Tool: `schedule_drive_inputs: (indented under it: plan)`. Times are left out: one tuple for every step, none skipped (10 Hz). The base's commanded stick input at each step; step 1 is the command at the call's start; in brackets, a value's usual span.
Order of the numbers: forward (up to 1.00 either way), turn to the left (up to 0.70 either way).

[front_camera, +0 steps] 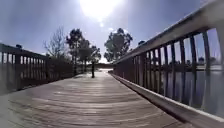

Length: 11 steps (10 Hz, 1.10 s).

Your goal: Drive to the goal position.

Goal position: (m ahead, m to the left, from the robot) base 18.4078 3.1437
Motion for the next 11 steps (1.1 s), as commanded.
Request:
schedule_drive_inputs:
  plan:
    - [0.7,0.0]
    - [0.7,0.0]
    - [0.7,0.0]
    - [0.7,0.0]
    - [0.7,0.35]
    - [0.7,0.35]
    - [0.7,0.35]
    - [0.7,0.0]
    - [0.7,0.0]
    - [0.7,0.0]
    - [0.7,0.0]
